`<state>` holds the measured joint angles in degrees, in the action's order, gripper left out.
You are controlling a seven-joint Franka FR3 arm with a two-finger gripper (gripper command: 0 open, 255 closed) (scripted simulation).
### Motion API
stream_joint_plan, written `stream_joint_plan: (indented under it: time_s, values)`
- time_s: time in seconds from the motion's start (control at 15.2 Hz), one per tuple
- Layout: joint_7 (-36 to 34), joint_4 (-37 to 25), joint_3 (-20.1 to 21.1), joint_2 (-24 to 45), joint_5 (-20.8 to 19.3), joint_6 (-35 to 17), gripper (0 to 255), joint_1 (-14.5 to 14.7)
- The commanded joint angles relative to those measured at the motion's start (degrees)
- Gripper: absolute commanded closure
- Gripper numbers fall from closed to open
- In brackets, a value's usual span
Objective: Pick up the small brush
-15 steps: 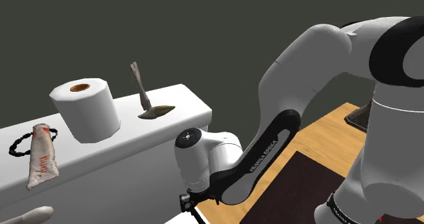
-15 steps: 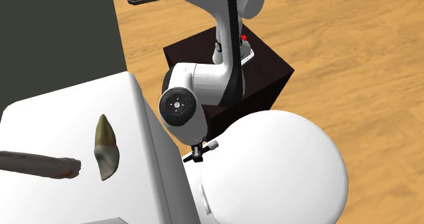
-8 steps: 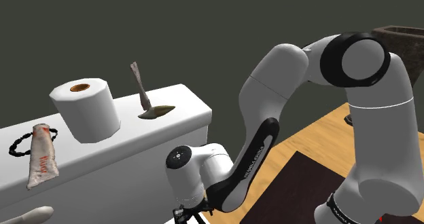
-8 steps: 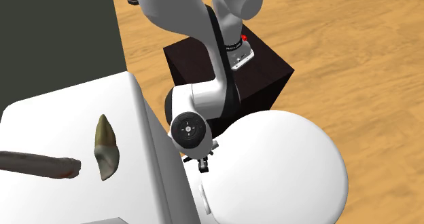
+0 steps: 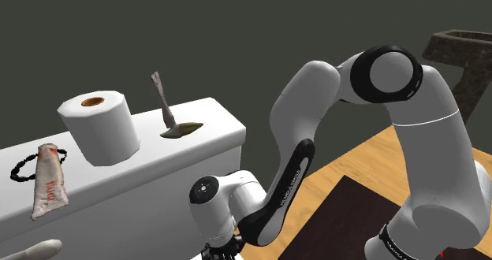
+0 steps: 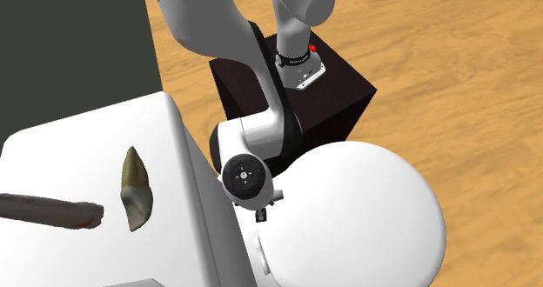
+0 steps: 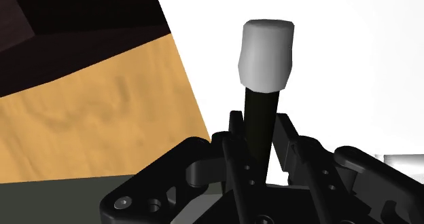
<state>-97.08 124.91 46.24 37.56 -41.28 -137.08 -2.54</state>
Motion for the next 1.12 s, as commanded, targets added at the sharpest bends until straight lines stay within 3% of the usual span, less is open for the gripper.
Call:
stream_joint_plan:
  time_s: [0.0, 0.26, 0.33, 0.59, 0.79, 1.06]
  values:
    - [20.3, -1.0, -1.2, 0.9, -0.2, 0.2, 255, -0.5]
    - [20.1, -1.5, -1.2, 1.2, 0.0, 0.5, 255, 0.0]
    - [17.6, 0.8, 2.7, 2.0, -3.9, 1.1, 255, -4.7]
    - [16.4, 1.1, 9.4, 2.9, -5.8, 5.2, 255, -10.5]
    - [16.6, 1.4, 12.7, 2.3, -5.2, 7.1, 255, -13.2]
    - [18.8, 1.9, 14.9, -0.9, -1.5, 8.1, 255, -14.7]
